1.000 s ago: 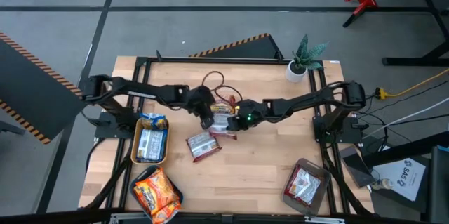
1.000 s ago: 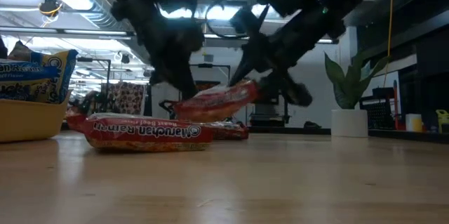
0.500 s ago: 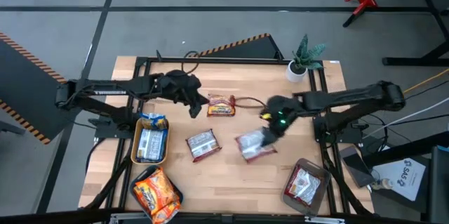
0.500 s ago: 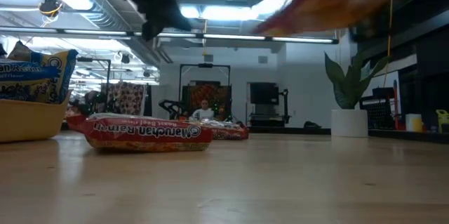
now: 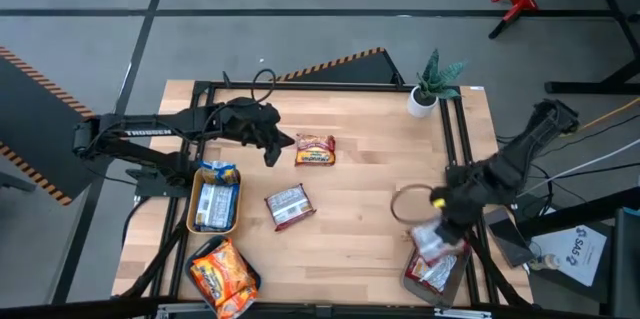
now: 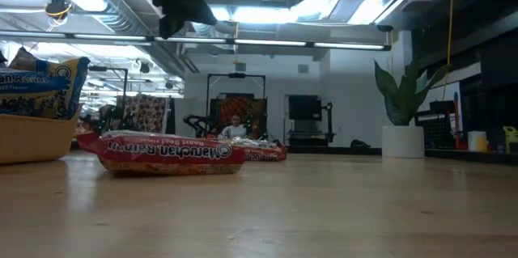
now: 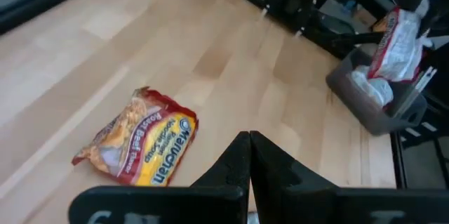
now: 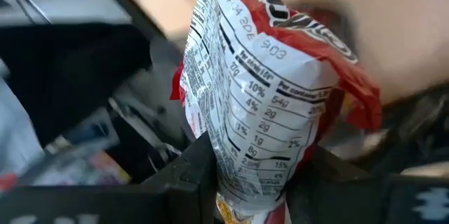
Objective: Sort Maruchan noodles
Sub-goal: Put the red noodle pack into the black bin
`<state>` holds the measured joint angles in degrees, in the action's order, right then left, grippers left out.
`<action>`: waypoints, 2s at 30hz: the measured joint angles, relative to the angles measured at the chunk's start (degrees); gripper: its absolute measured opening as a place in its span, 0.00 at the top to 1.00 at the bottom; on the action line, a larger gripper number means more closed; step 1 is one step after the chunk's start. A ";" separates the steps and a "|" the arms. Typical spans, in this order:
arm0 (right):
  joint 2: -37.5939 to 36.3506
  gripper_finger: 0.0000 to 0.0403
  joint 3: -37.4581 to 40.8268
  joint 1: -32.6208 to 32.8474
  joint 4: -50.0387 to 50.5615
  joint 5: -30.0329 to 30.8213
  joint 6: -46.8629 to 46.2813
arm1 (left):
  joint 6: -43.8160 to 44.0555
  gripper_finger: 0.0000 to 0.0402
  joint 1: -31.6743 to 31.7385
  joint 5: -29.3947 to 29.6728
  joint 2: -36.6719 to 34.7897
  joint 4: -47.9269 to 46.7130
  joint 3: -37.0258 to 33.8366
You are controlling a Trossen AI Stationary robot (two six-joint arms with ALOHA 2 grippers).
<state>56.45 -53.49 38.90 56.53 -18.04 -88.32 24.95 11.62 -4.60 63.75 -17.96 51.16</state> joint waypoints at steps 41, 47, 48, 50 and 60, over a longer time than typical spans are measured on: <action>12.45 0.42 4.98 12.08 -7.37 -6.94 12.51 | -1.05 1.00 2.80 2.49 0.00 0.96 0.02; 12.28 0.33 2.44 9.91 -5.50 -7.91 10.26 | -1.03 0.97 2.80 2.54 0.00 0.96 0.02; 12.28 0.32 1.64 8.94 -4.27 -8.01 10.30 | -1.03 0.96 2.80 2.55 0.00 0.96 0.02; 12.28 0.32 0.15 6.76 -0.32 -7.56 10.72 | -1.04 0.93 2.80 2.55 0.00 0.96 0.02; 12.19 0.32 -7.28 -5.29 12.36 2.95 20.32 | -1.05 0.81 2.78 0.54 3.39 0.87 0.11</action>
<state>68.64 -60.77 33.61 68.89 -15.09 -68.01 23.90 14.39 -4.05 67.13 -17.08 51.27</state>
